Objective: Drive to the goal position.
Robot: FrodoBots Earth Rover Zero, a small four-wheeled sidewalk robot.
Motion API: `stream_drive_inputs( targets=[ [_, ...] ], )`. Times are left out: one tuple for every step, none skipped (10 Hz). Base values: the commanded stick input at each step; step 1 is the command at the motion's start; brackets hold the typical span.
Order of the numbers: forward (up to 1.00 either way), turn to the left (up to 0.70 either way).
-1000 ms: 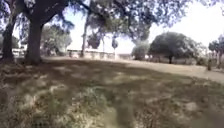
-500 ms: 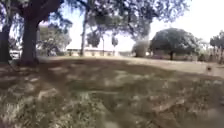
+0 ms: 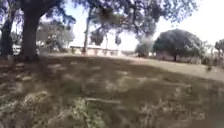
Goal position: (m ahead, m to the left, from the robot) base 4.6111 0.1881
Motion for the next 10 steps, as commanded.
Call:
stream_drive_inputs(
  targets=[
    [0.7, 0.0],
    [0.7, 0.0],
    [0.7, 0.0],
    [0.7, 0.0],
    [0.7, 0.0],
    [0.7, 0.0],
    [0.7, 0.0],
    [0.7, 0.0],
    [0.7, 0.0],
    [0.7, 0.0]
  ],
)
